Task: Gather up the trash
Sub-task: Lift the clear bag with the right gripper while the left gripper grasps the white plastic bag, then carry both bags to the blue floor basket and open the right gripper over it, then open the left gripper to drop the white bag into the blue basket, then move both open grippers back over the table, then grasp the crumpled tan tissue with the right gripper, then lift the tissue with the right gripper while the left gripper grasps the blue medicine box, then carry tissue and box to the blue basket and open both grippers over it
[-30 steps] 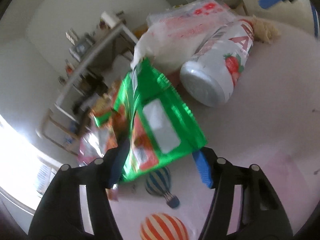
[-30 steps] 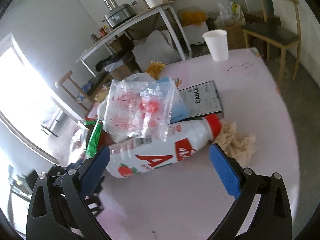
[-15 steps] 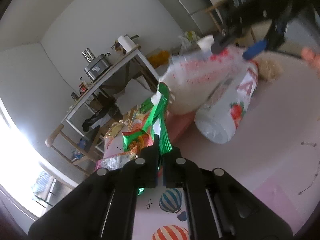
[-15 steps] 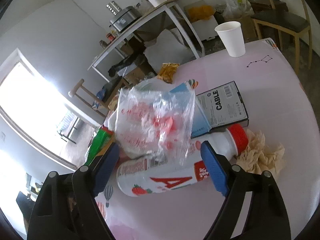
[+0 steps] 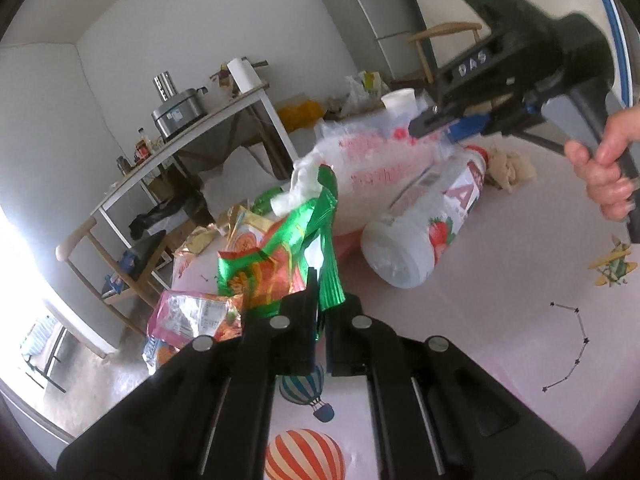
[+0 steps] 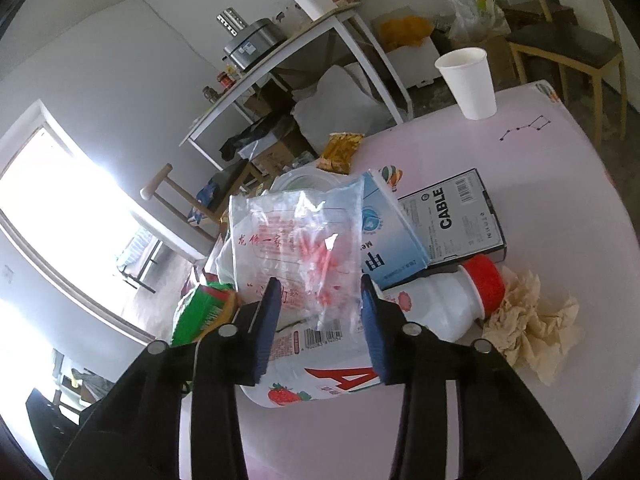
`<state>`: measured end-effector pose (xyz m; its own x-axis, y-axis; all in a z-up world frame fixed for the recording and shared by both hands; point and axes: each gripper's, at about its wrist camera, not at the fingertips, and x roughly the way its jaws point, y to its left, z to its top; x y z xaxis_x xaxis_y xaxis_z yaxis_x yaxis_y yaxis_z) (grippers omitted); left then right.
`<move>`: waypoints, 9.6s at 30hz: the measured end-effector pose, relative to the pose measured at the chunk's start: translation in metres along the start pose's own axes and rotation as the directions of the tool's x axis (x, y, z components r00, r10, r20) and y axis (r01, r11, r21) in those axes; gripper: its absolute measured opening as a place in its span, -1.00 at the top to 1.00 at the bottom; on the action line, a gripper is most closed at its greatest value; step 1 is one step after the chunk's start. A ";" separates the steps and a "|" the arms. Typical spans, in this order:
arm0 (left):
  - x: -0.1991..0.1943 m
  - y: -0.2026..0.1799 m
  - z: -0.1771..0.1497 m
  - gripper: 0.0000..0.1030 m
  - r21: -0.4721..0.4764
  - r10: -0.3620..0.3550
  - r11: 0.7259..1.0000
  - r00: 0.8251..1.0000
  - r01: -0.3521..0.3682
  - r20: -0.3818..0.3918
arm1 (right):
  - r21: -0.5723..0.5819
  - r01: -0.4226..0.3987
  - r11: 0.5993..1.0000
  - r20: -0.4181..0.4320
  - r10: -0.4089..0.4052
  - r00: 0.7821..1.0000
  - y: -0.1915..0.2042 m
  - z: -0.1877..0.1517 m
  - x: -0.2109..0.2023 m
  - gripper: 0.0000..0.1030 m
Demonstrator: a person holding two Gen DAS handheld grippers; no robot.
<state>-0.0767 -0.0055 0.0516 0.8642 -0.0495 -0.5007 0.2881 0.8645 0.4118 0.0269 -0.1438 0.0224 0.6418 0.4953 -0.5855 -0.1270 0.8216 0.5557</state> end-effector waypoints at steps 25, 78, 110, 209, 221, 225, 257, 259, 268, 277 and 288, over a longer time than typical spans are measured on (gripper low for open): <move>0.088 0.083 0.085 -0.61 -0.316 -0.494 0.825 0.869 0.468 -0.004 | 0.152 -0.066 0.986 0.206 0.033 0.978 -0.035 -0.013 -0.099 0.87; -0.158 -0.155 0.126 0.91 0.108 -0.817 0.577 0.571 0.810 0.083 | 0.599 0.494 0.630 -0.369 -0.330 0.869 -0.298 -0.460 -0.144 0.87; -0.106 -0.358 0.011 0.91 0.098 -0.752 0.366 0.356 0.925 -0.555 | 0.624 0.691 0.365 -0.273 -0.727 0.630 -0.250 -0.390 -0.334 -0.13; 0.187 0.023 0.151 -0.29 -0.002 -0.398 0.911 0.878 0.412 -0.268 | 0.030 0.192 0.981 -0.013 -0.192 0.981 -0.099 -0.040 -0.058 0.76; 0.189 -0.055 0.148 -0.39 0.341 -0.325 0.803 0.839 0.488 -0.436 | 0.022 0.156 0.988 -0.021 -0.155 0.988 -0.091 -0.040 -0.057 0.75; 0.194 -0.065 0.142 -0.42 0.367 -0.317 0.784 0.831 0.501 -0.457 | 0.026 0.136 0.990 -0.020 -0.136 0.991 -0.087 -0.042 -0.058 0.75; 0.210 -0.087 0.119 -0.64 0.292 -0.418 0.632 0.633 0.718 -0.652 | 0.093 0.076 0.993 -0.079 -0.068 0.995 -0.083 -0.069 -0.041 0.70; 0.208 -0.087 0.119 -0.62 0.297 -0.419 0.637 0.643 0.711 -0.641 | 0.103 0.076 0.992 -0.078 -0.068 0.995 -0.085 -0.069 -0.041 0.70; 0.176 -0.084 0.123 -0.46 0.307 -0.437 0.643 0.666 0.701 -0.604 | 0.116 0.075 0.990 -0.053 -0.069 0.996 -0.085 -0.066 -0.051 0.70; 0.109 -0.022 0.188 -0.46 0.159 -0.579 0.723 0.715 0.672 -0.392 | 0.186 0.070 0.980 0.099 -0.090 0.991 -0.087 -0.084 -0.144 0.70; -0.078 -0.109 0.167 -0.46 -0.027 -0.873 0.468 0.458 0.883 -0.170 | 0.548 0.295 0.783 -0.129 -0.270 0.954 -0.170 -0.300 -0.269 0.70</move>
<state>-0.1068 -0.1794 0.1735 0.0737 -0.6920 -0.7182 0.8868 0.3749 -0.2702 -0.3517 -0.3318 -0.0915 0.5496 0.2869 -0.7846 0.5045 0.6346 0.5854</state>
